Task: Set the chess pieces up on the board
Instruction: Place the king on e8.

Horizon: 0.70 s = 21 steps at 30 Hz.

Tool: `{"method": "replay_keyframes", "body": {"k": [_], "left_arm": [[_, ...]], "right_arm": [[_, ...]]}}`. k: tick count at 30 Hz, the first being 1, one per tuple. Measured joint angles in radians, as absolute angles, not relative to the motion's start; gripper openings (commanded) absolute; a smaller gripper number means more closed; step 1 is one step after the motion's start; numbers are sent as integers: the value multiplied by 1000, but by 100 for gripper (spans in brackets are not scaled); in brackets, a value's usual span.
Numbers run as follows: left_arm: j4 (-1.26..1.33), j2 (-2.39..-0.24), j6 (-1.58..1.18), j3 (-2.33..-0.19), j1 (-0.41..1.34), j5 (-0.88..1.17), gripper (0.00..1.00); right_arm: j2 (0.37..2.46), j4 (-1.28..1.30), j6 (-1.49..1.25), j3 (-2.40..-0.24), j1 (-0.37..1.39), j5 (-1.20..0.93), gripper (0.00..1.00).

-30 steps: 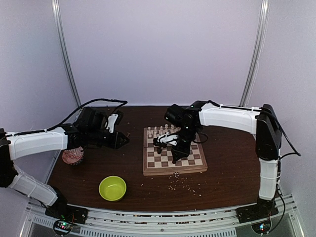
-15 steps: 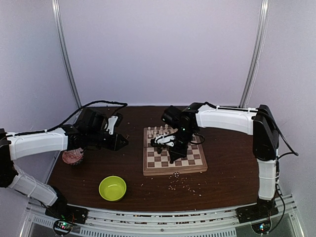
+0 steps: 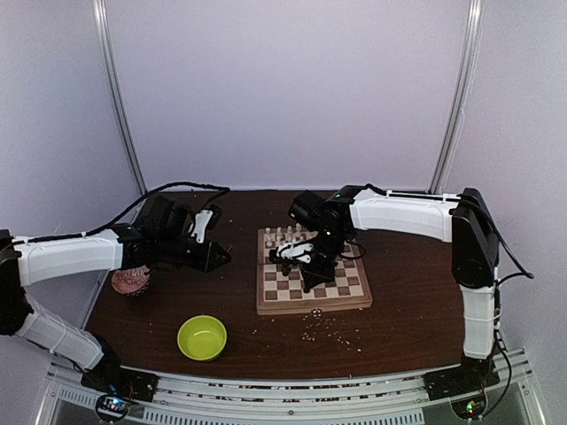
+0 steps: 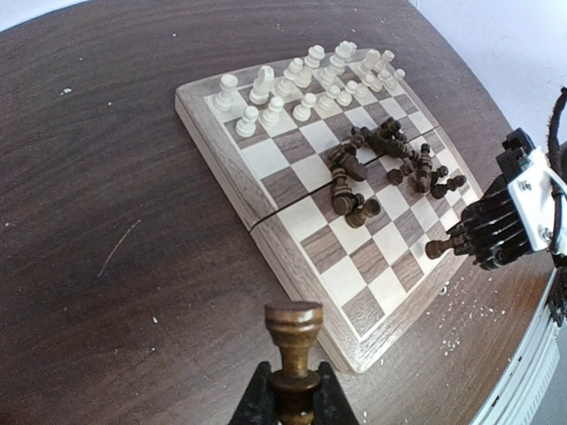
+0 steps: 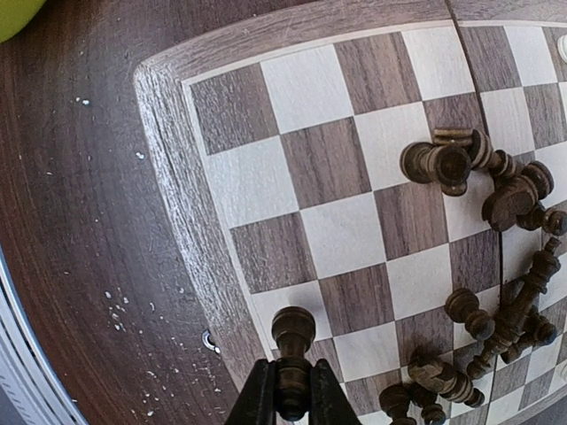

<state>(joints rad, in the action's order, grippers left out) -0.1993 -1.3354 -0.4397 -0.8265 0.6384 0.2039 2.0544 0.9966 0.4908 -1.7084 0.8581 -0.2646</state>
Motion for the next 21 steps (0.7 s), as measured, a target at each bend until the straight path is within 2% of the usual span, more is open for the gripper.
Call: {"method": "replay_keyframes", "body": {"k": [7, 11, 15, 18, 21], "left_arm": [[-203, -1351, -439, -826, 638, 216, 3], [-204, -1357, -438, -826, 638, 223, 3], [-204, -1362, -436, -826, 638, 230, 3], [-204, -1369, -435, -826, 638, 239, 3], [-206, -1378, -432, -829, 638, 252, 3]], "right_arm": [[2056, 997, 492, -1708, 858, -265, 12], [2062, 998, 495, -1708, 858, -265, 16], [2067, 999, 493, -1702, 858, -265, 27], [2067, 1001, 491, -1696, 858, -265, 39], [2067, 1012, 492, -1700, 858, -268, 42]]}}
